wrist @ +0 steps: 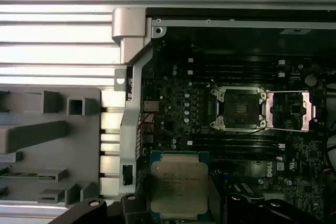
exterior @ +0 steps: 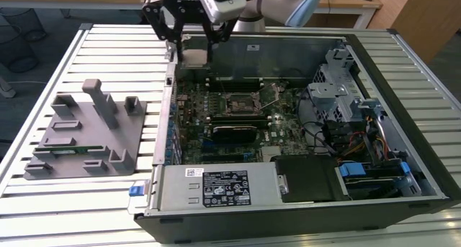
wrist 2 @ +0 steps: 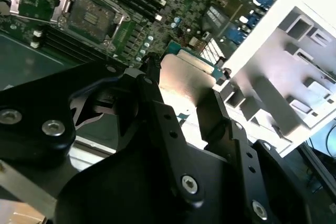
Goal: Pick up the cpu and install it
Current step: 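Pick up the cpu and move it towards the insertion slot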
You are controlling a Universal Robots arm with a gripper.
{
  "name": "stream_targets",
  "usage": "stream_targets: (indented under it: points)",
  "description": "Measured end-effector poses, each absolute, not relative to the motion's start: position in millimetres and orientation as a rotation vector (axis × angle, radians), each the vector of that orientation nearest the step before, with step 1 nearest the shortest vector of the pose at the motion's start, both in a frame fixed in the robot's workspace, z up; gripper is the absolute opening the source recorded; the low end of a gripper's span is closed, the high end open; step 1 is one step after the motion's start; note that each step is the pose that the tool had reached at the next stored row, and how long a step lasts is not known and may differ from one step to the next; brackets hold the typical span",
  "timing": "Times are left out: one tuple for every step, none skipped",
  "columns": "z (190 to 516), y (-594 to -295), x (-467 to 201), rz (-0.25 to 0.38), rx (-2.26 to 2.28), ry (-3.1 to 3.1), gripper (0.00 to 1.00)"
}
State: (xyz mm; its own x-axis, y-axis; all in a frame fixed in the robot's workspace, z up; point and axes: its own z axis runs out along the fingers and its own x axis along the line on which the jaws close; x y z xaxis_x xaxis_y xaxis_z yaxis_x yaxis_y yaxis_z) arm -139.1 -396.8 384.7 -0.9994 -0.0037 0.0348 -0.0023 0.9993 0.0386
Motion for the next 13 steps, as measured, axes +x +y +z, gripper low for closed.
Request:
stream_targets:
  points:
    - [384, -395, -136, -0.060, 0.005, -3.106, 0.53]
    - [384, -393, -132, -0.060, 0.005, -3.106, 0.53]
    - [383, -392, -128, -0.060, 0.005, -3.106, 0.53]
    - [382, -390, -124, -0.060, 0.005, -3.106, 0.53]
    - [381, -388, -120, -0.060, 0.005, -3.106, 0.53]
    - [380, -386, -116, -0.060, 0.005, -3.106, 0.53]
    - [379, -384, -112, -0.060, 0.005, -3.106, 0.53]
    - [378, -382, -108, -0.060, 0.005, -3.106, 0.53]
    - [377, -380, -104, -0.060, 0.005, -3.106, 0.53]
    - [375, -378, -99, -0.060, 0.005, -3.105, 0.53]
    - [375, -377, -95, -0.060, 0.005, -3.105, 0.53]
    - [373, -375, -91, -0.060, 0.005, -3.105, 0.53]
    - [372, -373, -87, -0.060, 0.005, -3.105, 0.53]
